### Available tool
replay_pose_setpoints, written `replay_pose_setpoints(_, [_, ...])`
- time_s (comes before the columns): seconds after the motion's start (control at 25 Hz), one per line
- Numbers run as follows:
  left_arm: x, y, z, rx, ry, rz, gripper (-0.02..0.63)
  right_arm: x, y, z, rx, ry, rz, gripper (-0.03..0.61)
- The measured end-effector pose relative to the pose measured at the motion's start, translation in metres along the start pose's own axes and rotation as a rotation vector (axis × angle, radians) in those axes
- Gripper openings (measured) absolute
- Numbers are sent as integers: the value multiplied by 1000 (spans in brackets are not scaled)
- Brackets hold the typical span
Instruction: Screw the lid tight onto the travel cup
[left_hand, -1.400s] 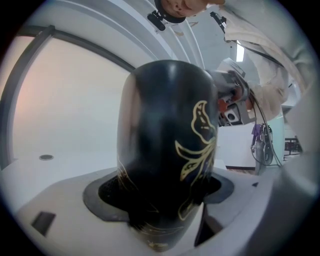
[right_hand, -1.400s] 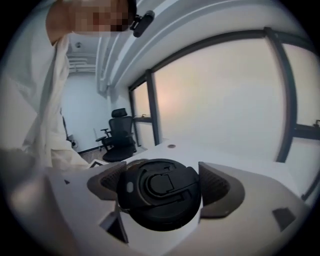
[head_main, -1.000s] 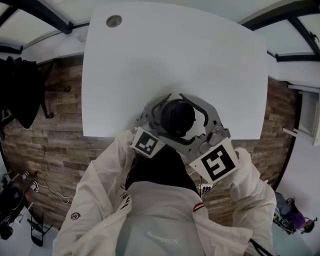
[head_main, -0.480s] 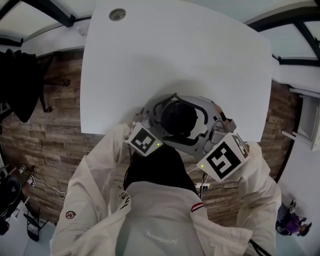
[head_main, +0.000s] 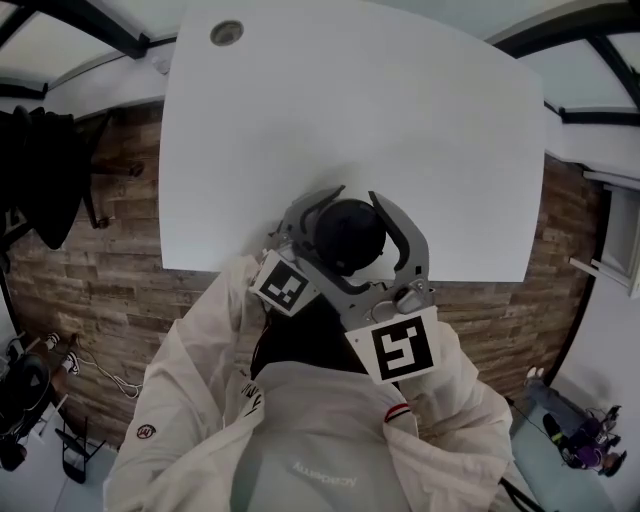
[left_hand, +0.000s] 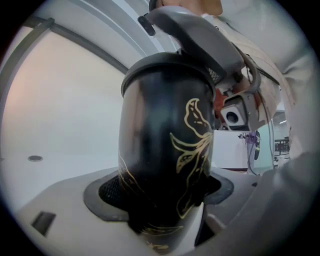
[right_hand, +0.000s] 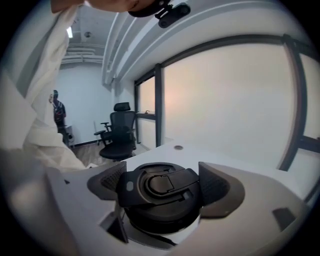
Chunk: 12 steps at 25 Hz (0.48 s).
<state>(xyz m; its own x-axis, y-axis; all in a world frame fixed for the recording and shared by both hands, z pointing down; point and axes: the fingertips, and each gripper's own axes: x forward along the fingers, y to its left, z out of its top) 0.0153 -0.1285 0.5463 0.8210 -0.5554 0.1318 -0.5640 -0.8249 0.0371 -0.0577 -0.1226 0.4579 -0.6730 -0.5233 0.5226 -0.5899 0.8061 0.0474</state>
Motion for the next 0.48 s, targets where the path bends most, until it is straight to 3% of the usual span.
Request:
replay_pose_setpoints(0.12, [1,0,-2,11,22,28,412,-2,-10,4,86,-50,-188,448])
replay_pose_setpoints(0.24, [-5,-4,-17,15,143,13,411,-3,-12,8,156,-109,-289,448])
replay_pose_setpoints(0.36, [-5,-8,-22,6,178,-18,413,-11,-9,14,219,-199,-193,448])
replay_pose_setpoints(0.48, [-3,-10,-16,7,132,-53,413,-23,-3,17,213,-265,90,448])
